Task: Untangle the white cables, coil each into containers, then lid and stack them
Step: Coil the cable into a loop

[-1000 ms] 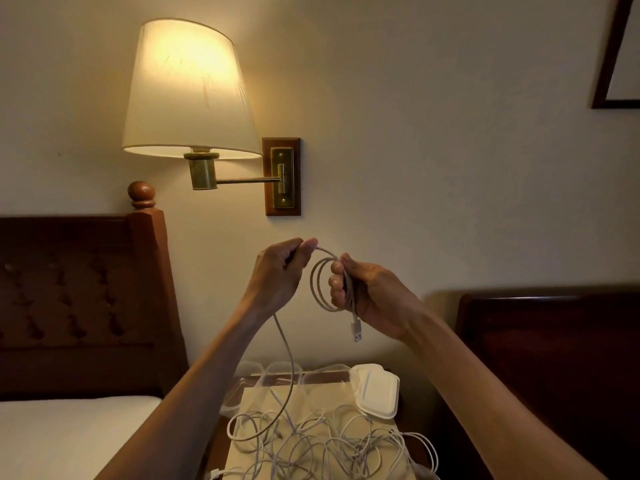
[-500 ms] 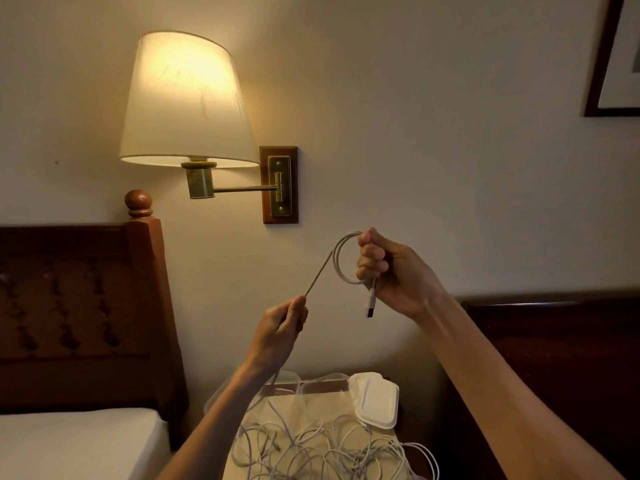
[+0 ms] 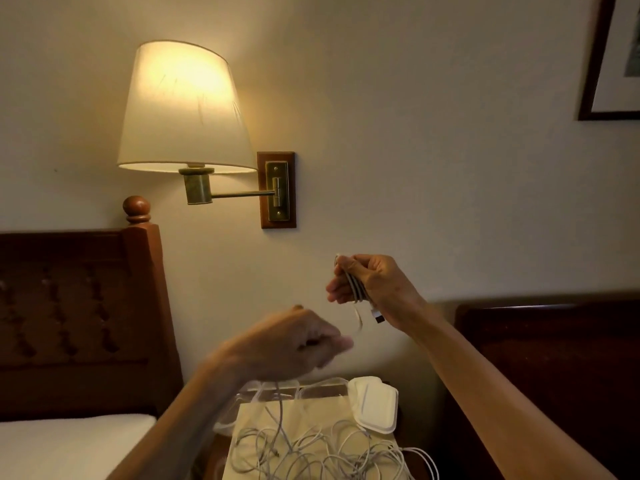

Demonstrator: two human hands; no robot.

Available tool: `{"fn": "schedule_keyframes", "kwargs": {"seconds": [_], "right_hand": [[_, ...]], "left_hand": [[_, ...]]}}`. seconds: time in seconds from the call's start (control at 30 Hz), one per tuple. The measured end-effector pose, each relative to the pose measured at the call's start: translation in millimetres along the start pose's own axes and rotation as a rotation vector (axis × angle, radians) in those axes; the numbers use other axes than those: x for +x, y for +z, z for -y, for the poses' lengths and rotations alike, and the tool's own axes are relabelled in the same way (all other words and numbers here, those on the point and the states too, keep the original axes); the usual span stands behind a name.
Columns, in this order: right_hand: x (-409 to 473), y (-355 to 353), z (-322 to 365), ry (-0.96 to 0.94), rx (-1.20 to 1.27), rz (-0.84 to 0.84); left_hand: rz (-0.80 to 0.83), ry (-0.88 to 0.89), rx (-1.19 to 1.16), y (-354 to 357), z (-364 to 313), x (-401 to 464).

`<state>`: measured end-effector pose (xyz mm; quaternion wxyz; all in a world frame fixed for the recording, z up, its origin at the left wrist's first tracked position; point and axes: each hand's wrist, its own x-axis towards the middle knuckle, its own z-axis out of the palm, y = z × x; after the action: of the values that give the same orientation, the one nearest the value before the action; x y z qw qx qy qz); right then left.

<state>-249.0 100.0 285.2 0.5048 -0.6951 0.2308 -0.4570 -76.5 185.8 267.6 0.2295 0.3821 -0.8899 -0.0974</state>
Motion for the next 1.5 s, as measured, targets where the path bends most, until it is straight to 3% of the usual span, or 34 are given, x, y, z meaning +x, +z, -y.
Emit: {"fn": "schedule_keyframes", "kwargs": {"seconds": [0.17,0.33,0.63,0.8,0.93,1.27,1.5], "right_hand": [[-5,6,-3,-0.007,-0.149,0.027],[-6,8,-5,0.051,-0.087,0.087],[-7,9,1,0.240,0.292,0.185],[-6,17,0,0.307,0.685,0.341],[-4,17,-5,0.293,0.813,0.460],[-9,24,3,0.284,0.657,0.240],[-13,4,26,0.290,0.752,0.244]], "left_hand": [[-0.434,0.098,0.257,-23,16,15],[-0.603,-0.016,0.329,-20,35,27],[-0.451,-0.306,-0.611,-10,39,27],[-0.488,-0.237,-0.913,-11,35,29],[-0.551,-0.259,-0.891,-7,31,29],[-0.609,-0.267,-0.743,-7,34,34],[-0.631,-0.302,-0.739,26,62,11]]}}
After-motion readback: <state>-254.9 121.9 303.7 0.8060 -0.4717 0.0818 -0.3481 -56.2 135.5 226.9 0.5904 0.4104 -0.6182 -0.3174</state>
